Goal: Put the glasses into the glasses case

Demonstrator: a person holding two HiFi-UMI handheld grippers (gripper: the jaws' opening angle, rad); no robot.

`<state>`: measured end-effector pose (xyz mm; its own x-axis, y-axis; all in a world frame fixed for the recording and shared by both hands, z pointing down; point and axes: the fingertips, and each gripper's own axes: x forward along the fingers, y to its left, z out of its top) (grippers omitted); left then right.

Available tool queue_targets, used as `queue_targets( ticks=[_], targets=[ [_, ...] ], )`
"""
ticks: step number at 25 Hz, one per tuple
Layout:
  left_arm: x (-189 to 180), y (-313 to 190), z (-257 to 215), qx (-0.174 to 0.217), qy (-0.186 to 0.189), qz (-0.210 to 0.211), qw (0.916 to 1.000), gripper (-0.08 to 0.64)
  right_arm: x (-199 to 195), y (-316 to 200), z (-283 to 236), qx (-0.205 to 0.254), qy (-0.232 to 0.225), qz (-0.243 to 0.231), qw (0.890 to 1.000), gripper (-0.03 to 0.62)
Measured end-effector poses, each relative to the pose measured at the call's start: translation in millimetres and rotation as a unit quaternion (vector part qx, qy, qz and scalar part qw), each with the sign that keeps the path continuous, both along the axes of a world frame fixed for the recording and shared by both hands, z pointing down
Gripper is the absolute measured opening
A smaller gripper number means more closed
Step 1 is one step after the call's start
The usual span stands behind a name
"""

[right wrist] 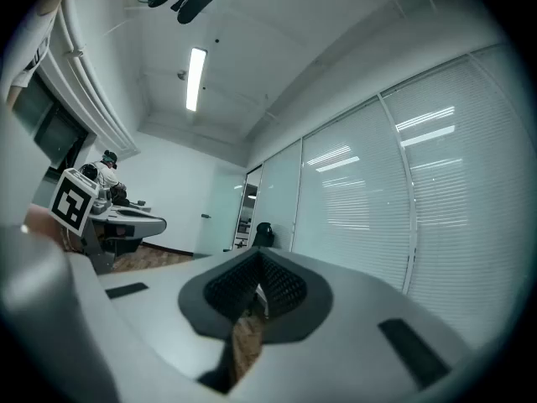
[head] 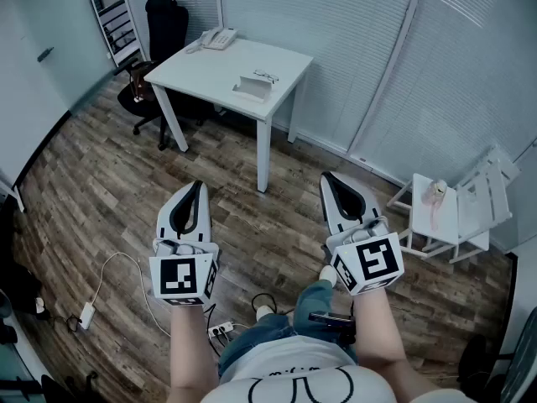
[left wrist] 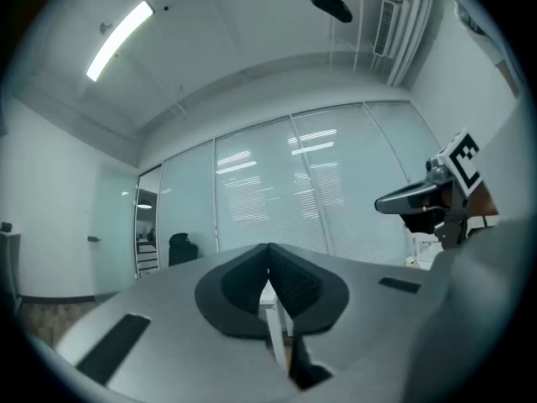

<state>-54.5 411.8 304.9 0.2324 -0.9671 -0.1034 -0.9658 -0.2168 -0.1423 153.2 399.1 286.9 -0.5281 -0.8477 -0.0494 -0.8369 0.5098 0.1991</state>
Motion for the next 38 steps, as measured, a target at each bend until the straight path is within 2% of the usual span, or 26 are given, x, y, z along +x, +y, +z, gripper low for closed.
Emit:
queue_targets(
  ticks=[10, 19, 25, 38],
  targets=[
    [-25, -3, -1, 0.001, 0.003, -0.011, 0.9999, 0.017, -20, -7, 6, -0.008, 0.003, -0.004, 1.0, 0.009],
    [-36, -46, 12, -0.003, 0.013, -0.02, 0.9997, 0.017, -28, -56, 12, -0.007, -0.012, -0.008, 1.0, 0.011],
    [-43, -117, 19, -0.008, 0.014, -0.025, 0.9996, 0.017, -38, -129, 18, -0.01, -0.01, -0.018, 1.0, 0.011],
    [-42, -347, 10, -0.023, 0.006, -0.042, 0.9989, 0.017, -46, -373, 13, -0.023, -0.006, -0.05, 0.998, 0.011]
  ],
)
